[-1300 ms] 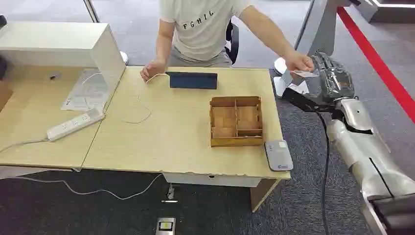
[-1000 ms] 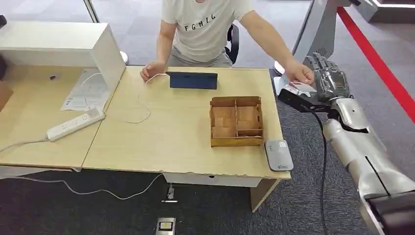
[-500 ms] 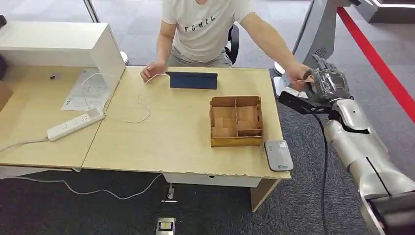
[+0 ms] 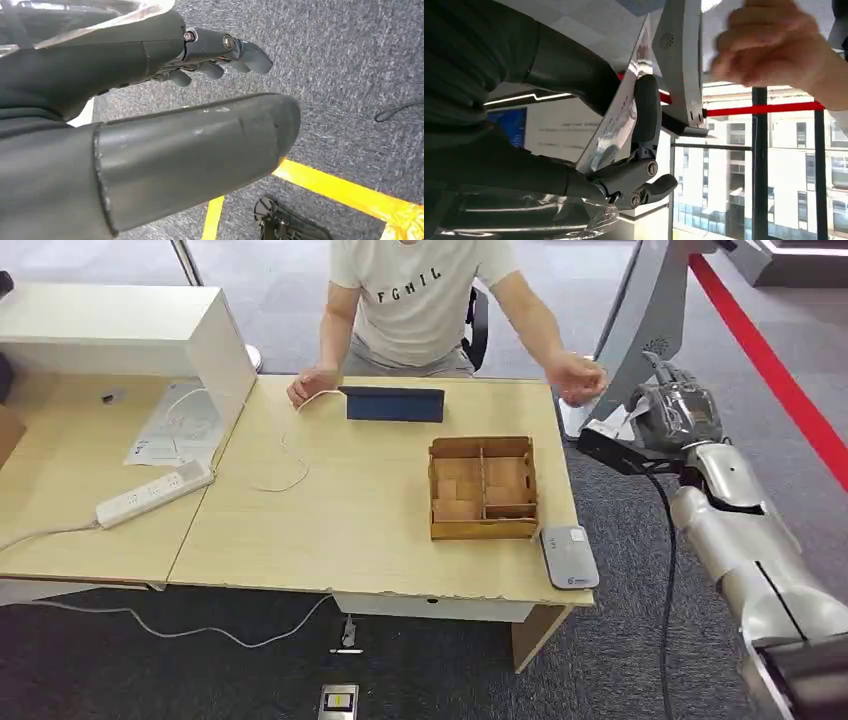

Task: Pass the card to the sensor for recognition and then transmit it.

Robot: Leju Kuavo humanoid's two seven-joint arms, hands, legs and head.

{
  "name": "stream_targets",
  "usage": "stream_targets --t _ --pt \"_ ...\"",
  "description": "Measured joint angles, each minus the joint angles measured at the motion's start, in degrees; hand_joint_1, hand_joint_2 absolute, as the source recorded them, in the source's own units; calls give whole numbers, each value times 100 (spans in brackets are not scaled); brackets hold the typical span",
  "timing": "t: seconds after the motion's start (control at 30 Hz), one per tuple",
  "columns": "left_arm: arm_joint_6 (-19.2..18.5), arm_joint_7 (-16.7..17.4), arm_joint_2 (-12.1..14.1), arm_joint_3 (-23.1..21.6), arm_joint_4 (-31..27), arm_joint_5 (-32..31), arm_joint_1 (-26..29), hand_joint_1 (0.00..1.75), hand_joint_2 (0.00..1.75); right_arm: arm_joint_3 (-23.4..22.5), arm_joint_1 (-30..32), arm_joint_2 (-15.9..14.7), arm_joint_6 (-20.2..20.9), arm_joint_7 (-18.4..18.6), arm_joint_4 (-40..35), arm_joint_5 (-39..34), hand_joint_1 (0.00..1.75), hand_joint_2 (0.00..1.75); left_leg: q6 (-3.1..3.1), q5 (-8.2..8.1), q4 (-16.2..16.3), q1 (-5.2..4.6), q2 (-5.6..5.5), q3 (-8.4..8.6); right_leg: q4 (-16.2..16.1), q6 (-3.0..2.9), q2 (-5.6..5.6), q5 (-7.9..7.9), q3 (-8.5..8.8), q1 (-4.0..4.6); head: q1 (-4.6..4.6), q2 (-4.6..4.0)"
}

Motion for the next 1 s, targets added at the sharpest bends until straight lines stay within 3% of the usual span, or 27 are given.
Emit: stream_targets --t 0.37,0.7,1.0 --pt "-50 -46 0 0 0 -87 -1 0 0 0 321 -39 -210 -265 -2 -83 175 175 0 0 -1 1 0 0 0 0 0 0 0 1 2 0" --pt "-35 -101 2 0 0 -170 -1 0 0 0 979 -2 -463 -350 -2 -85 175 175 0 0 -1 1 -1 -2 0 0 0 0 0 1 0 0" --pt "-31 -192 2 0 0 -201 -2 0 0 4 1194 20 -702 -378 -2 64 175 175 0 0 -1 0 0 -2 0 0 0 0 0 1 0 0"
